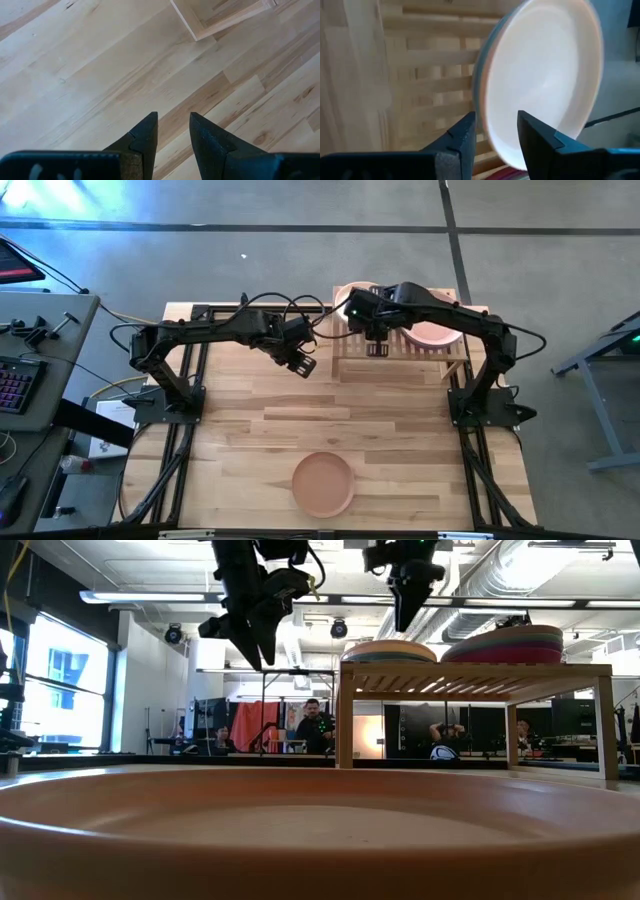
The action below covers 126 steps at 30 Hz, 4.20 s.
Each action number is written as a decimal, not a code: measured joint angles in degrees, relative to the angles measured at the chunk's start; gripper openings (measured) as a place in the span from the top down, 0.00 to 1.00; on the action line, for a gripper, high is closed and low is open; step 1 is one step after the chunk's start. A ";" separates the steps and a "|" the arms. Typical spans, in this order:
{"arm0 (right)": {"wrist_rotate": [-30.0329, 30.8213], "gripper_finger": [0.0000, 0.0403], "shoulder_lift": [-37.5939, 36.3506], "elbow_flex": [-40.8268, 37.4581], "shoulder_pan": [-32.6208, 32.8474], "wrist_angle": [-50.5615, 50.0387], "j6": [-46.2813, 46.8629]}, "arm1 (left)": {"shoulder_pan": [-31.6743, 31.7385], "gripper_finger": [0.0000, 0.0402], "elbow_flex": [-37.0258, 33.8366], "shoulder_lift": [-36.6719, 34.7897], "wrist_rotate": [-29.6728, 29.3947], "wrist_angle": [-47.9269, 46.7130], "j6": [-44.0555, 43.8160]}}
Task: Place and stack plates onto a shelf
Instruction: Stack the white plate on the blue plate on the shelf, then stack the brown plate on the white plate on the shelf
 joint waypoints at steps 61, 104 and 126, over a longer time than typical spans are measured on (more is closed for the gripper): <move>-19.27 0.71 6.33 1.31 -13.00 5.27 2.63 | 0.02 0.74 -0.04 0.00 0.00 0.38 -0.87; -22.86 0.71 1.84 23.36 12.09 -9.72 39.09 | -28.51 0.74 -0.07 10.85 4.26 7.23 -15.51; -14.37 0.71 1.88 23.36 30.26 -9.71 54.89 | -33.83 0.74 -0.05 21.12 4.79 14.95 -18.92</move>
